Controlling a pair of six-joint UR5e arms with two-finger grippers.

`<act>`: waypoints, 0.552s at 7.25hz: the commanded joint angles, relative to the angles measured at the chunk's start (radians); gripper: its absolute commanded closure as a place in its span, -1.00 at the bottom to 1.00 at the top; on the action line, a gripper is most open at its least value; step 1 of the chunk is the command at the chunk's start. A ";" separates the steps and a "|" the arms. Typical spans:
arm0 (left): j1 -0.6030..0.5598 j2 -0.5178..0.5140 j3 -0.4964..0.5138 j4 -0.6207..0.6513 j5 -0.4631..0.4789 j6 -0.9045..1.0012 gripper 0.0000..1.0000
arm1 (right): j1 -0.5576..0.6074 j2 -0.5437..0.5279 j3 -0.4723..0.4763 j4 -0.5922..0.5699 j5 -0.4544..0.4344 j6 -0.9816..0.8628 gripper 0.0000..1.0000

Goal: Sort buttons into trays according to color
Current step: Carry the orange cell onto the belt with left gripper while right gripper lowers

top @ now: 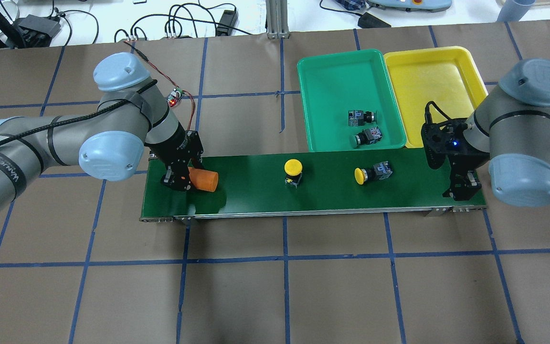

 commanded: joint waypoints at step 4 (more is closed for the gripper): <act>0.018 0.070 0.015 -0.019 -0.091 0.248 -1.00 | 0.017 0.022 0.002 -0.032 0.002 0.024 -0.96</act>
